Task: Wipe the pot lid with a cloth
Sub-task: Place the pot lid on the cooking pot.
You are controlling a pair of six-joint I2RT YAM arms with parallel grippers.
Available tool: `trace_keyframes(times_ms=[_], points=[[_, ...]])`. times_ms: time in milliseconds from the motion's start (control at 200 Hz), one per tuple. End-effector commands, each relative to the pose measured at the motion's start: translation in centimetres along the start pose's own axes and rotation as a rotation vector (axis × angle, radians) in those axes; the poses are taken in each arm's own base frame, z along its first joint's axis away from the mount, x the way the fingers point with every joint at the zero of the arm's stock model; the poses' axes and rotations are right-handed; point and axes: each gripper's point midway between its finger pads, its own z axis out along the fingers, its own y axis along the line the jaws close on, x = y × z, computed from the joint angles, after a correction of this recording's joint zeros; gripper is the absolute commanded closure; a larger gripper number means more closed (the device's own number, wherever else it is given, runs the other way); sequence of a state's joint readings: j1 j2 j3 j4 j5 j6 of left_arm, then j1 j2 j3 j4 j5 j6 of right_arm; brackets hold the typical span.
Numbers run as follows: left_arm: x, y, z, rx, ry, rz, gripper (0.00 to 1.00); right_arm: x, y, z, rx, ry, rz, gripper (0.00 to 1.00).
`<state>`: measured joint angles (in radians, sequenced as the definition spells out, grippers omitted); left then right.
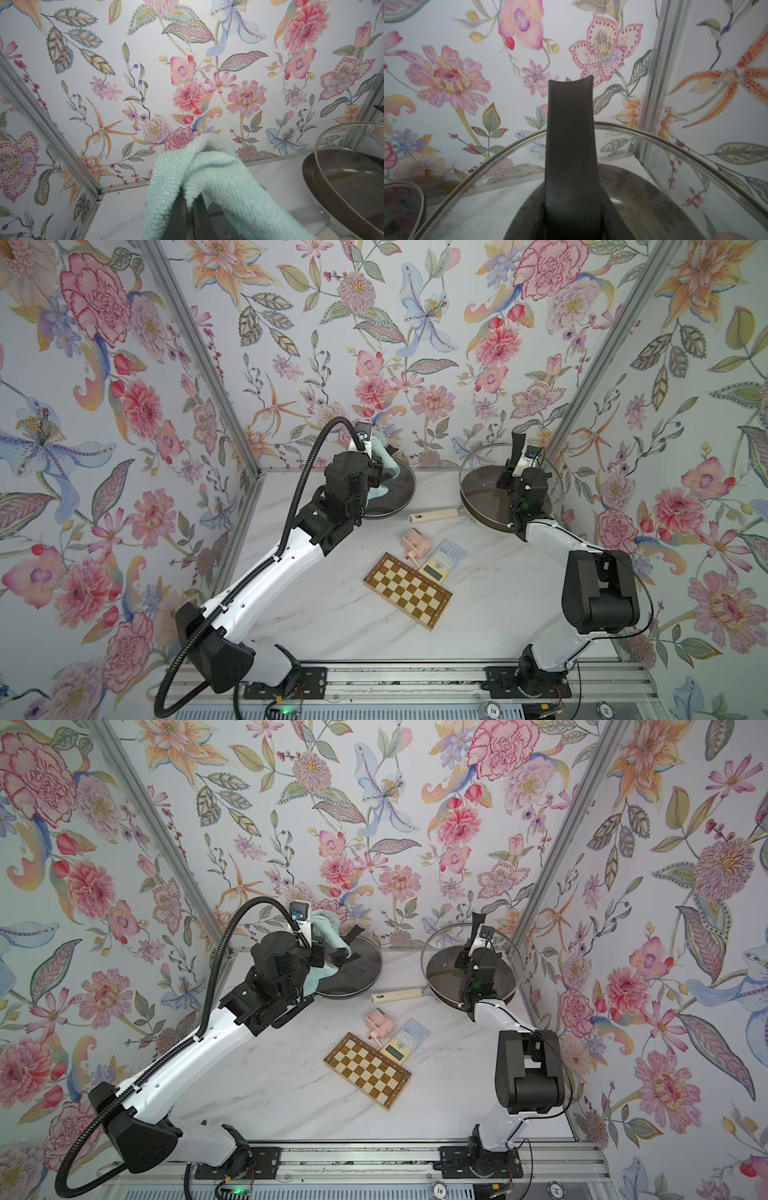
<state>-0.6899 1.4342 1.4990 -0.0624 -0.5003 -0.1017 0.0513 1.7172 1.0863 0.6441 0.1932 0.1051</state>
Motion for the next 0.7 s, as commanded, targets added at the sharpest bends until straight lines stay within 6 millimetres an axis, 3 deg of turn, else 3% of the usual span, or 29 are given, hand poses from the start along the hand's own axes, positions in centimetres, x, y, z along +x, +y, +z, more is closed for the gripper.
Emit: trace_keyframes(times_ms=[0, 370, 695], points=[[-0.2, -0.8, 0.6, 0.028, -0.013, -0.037, 1.0, -5.5, 1.8, 0.0, -0.088, -0.213, 0.05, 1.0], [0.4, -0.2, 0.5, -0.019, 0.013, -0.064, 1.0, -0.2, -0.4, 4.5, -0.041, -0.18, 0.08, 1.0], [0.7, -0.5, 0.6, -0.036, 0.026, -0.077, 1.0, 0.8, -1.7, 6.1, -0.034, -0.135, 0.072, 1.0]])
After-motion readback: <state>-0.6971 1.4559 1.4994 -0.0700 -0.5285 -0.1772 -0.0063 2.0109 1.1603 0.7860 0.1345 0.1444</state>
